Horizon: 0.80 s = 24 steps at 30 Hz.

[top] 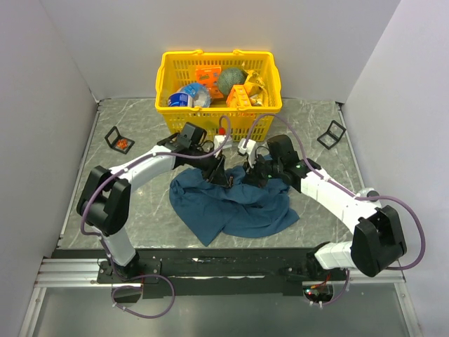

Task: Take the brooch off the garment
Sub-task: Remove the brooch from the clothes.

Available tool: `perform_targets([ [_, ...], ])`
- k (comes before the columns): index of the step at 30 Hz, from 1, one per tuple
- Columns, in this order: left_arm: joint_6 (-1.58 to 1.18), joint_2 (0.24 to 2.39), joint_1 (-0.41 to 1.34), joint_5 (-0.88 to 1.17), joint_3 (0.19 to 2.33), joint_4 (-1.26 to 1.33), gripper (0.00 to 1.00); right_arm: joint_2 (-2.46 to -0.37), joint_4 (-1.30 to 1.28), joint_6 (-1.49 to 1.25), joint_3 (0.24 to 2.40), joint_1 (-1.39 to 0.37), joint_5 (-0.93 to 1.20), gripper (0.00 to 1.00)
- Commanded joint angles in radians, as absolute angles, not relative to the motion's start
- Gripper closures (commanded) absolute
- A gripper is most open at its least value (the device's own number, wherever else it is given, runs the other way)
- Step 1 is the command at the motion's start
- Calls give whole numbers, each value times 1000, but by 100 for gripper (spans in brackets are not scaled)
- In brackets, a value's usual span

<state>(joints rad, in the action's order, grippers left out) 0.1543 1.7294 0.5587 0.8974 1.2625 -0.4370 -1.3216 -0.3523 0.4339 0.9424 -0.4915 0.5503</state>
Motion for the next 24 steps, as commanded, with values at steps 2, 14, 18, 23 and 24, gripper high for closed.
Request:
perform_targets([
  [2, 83, 1720, 549, 989, 1295, -368, 64, -1289, -304, 422, 943, -483, 563, 100],
  [14, 28, 1767, 551, 979, 1333, -348, 63, -1281, -301, 422, 942, -482, 557, 100],
  [18, 28, 1784, 560, 922, 1353, -365, 62, -1279, -301, 423, 940, -482, 554, 100],
  [23, 28, 1779, 561, 870, 1344, -359, 62, -1278, -298, 425, 940, -482, 554, 100],
  [24, 28, 1782, 563, 864, 1344, -359, 63, -1278, -299, 425, 940, -482, 554, 100],
])
